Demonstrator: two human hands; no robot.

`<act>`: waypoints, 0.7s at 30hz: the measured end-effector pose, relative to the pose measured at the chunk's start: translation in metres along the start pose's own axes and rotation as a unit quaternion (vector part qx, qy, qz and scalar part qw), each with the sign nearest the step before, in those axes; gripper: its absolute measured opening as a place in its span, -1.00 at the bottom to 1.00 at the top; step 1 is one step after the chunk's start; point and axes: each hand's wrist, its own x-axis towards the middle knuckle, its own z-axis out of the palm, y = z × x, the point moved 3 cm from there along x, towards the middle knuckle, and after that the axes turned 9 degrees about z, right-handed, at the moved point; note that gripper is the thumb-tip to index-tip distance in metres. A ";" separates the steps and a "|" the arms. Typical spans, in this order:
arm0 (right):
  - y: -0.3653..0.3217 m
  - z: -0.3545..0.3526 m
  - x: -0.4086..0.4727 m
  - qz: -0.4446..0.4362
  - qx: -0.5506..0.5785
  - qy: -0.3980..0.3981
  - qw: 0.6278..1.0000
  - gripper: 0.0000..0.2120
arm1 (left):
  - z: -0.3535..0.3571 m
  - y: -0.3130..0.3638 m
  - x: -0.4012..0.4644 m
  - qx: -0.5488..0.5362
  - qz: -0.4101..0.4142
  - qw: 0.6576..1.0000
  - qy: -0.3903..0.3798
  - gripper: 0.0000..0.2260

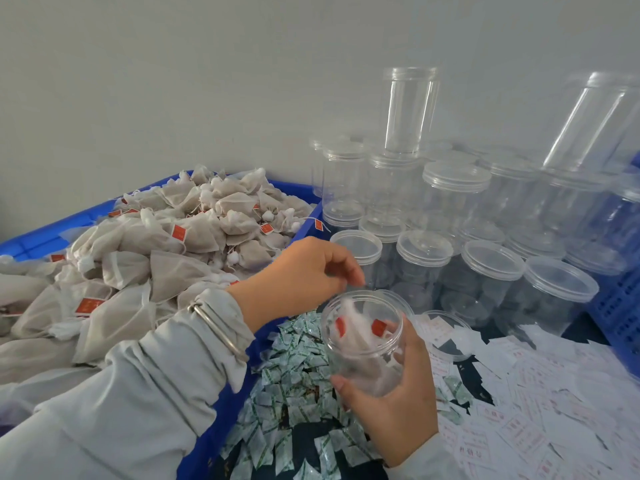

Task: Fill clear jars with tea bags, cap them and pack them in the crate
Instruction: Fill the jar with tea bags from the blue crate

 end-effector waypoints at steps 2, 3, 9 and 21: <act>0.002 0.000 0.000 0.005 -0.020 0.013 1.000 -0.04 | -0.010 -0.006 0.002 0.006 -0.013 0.999 0.044 -0.58; 0.004 0.000 0.000 0.011 -0.032 0.024 0.999 -0.04 | -0.016 -0.010 0.003 0.013 -0.025 0.997 0.067 -0.59; 0.004 -0.001 0.000 0.034 -0.051 0.028 0.998 0.05 | -0.065 -0.047 0.002 0.136 -0.129 0.946 0.263 -0.71; -0.002 -0.006 -0.001 0.022 -0.057 0.035 0.997 0.05 | -0.089 -0.099 -0.020 0.371 -0.278 0.873 0.152 -0.59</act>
